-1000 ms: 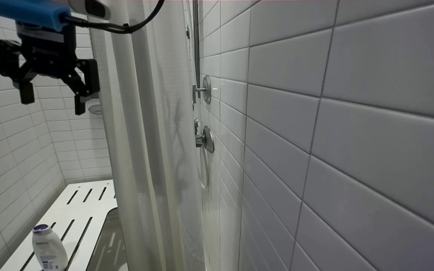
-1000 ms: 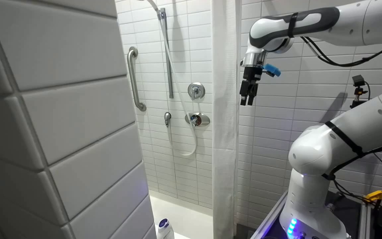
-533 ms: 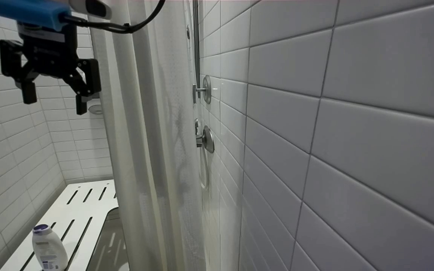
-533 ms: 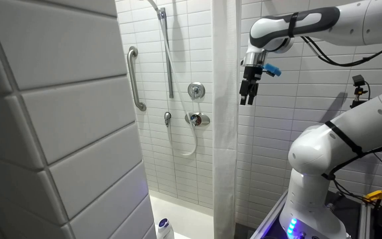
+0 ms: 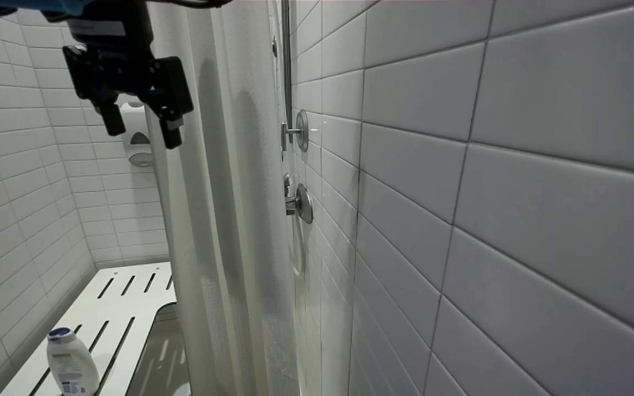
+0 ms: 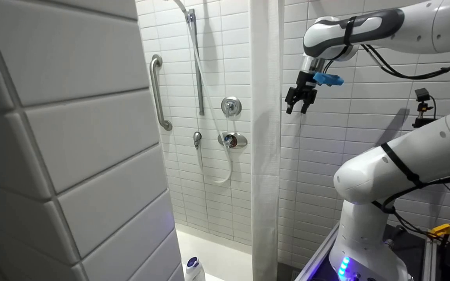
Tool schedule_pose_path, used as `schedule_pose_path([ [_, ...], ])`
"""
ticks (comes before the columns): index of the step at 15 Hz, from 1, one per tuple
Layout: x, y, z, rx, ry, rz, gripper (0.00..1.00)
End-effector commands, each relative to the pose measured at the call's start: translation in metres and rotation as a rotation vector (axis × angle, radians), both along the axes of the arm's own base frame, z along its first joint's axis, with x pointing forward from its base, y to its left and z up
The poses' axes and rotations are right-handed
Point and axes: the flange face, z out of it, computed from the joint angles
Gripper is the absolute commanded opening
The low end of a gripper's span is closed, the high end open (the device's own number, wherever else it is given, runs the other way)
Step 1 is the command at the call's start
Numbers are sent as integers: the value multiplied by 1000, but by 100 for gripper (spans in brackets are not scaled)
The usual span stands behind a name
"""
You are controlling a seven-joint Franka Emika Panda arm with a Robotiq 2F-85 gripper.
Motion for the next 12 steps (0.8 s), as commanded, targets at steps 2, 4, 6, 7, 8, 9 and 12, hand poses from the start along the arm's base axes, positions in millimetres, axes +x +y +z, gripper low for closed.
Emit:
schedule_pose_path([
  [2,1,-1,9,-22,-51,-18,100],
  [4,0,0,12,-26,-62,-21,100],
  [6,0,0,13,-27,-66,-22,100],
  [7,0,0,13,-27,-67,-22,100],
  [8,-1,0,14,-27,-68,-22,100],
  [9,-1,0,14,-27,-68,-22,100],
  [12,-1,0,14,-27,-68,-22,100],
])
